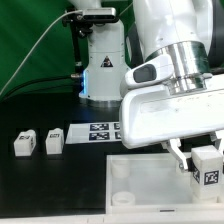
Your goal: Assemble one leg
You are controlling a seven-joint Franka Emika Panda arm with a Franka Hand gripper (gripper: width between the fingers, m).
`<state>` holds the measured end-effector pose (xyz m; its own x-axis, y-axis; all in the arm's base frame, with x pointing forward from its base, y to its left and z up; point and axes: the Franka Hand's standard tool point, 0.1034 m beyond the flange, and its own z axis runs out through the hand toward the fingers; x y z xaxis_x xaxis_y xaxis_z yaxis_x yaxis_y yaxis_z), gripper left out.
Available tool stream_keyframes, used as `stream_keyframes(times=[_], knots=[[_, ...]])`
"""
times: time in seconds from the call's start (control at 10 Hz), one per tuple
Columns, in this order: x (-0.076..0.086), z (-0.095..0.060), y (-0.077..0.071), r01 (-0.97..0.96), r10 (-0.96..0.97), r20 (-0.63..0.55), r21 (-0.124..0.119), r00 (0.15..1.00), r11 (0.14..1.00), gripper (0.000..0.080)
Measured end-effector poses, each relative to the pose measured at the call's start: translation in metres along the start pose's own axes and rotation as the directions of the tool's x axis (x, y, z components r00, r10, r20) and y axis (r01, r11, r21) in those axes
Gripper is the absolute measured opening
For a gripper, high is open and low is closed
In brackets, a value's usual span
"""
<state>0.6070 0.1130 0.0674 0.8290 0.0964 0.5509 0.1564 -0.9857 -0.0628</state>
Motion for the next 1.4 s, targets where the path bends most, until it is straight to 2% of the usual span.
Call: stream_keyframes(times=[0.2, 0.4, 0.5, 0.6, 1.1, 1.3, 1.4], knots=[[-0.002, 0.001, 0.000, 0.000, 0.000, 0.009, 0.001, 1.000, 1.000, 0.0292], [-0.002, 0.001, 0.000, 0.000, 0.000, 0.009, 0.001, 1.000, 1.000, 0.0598], [-0.002, 0.001, 0.000, 0.000, 0.000, 0.009, 0.001, 1.000, 1.000, 0.0598], [-0.002, 0.001, 0.000, 0.000, 0.000, 0.009, 0.001, 1.000, 1.000, 0.0639], [-0.002, 0.001, 0.000, -0.001, 0.001, 0.016, 0.002, 1.000, 1.000, 0.0649], [0.017, -0.014, 0.001, 0.002, -0.004, 0.126, 0.014, 0.992, 1.000, 0.0649], [0.026, -0.016, 0.005, 0.001, -0.002, 0.123, 0.010, 0.992, 1.000, 0.0649]])
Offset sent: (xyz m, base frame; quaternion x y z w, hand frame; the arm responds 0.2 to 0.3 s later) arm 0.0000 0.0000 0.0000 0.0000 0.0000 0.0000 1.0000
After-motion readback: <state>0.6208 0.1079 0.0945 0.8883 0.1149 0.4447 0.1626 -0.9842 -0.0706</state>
